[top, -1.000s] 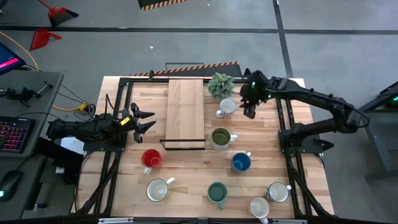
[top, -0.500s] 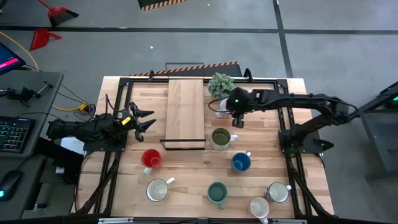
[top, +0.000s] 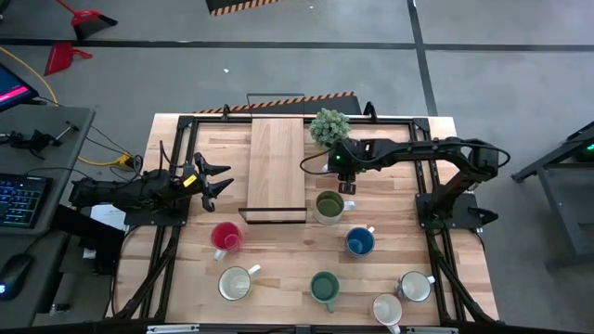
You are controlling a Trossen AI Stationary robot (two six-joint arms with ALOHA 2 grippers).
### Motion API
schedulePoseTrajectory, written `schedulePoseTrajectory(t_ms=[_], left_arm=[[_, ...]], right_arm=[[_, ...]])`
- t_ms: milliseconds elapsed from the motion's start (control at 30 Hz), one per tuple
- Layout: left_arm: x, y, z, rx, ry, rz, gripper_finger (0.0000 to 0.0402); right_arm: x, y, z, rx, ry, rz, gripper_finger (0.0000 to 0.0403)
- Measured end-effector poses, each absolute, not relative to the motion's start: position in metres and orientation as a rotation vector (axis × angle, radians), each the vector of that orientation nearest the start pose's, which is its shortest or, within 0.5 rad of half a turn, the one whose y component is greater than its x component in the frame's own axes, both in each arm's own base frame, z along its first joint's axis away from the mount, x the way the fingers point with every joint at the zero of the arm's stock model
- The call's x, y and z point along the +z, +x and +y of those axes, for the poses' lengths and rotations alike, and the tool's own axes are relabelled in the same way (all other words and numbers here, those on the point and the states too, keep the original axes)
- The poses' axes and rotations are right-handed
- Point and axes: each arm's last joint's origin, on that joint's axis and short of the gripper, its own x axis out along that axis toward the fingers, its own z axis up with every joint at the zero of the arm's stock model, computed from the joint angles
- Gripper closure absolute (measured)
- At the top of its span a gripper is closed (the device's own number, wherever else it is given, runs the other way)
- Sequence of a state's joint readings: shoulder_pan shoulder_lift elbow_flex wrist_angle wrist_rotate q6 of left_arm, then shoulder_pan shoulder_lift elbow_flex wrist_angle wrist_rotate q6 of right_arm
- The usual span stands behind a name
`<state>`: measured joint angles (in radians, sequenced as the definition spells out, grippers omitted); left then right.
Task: Place coffee mugs
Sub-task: Put the red patterned mug on the shelf
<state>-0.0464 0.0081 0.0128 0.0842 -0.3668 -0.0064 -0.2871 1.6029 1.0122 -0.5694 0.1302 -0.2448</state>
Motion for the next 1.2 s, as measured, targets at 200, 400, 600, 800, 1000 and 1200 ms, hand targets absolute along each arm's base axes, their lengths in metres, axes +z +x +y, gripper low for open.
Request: schedulePoseTrajectory(t_ms=[200, 400, 600, 800, 1000, 1200], left_arm=[[0.173, 0.096, 0.006, 0.319, -0.021, -0.07, 0.0218], [0.173, 0.096, 0.006, 0.319, -0.019, -0.061, 0.0218], [0.173, 0.096, 0.006, 0.319, -0.006, -0.061, 0.0218], [0.173, 0.096, 0.006, 0.307, -0.001, -0.059, 0.0218], [0.173, 0.096, 0.005, 0.296, 0.0, -0.059, 0.0218], [0.173, 0.096, 0.005, 0.296, 0.0, -0.059, 0.0218]], right_arm=[[0.185, 0.294, -0.09, -0.203, -0.084, 1.207, 0.0281], [0.185, 0.295, -0.09, -0.229, -0.053, 1.192, 0.0335], [0.186, 0.297, -0.091, -0.263, -0.038, 1.17, 0.0393], [0.193, 0.296, -0.087, -0.261, -0.023, 1.22, 0.04], [0.23, 0.304, -0.076, -0.255, -0.07, 1.178, 0.0401], [0.288, 0.312, -0.076, -0.294, -0.096, 1.036, 0.0402]])
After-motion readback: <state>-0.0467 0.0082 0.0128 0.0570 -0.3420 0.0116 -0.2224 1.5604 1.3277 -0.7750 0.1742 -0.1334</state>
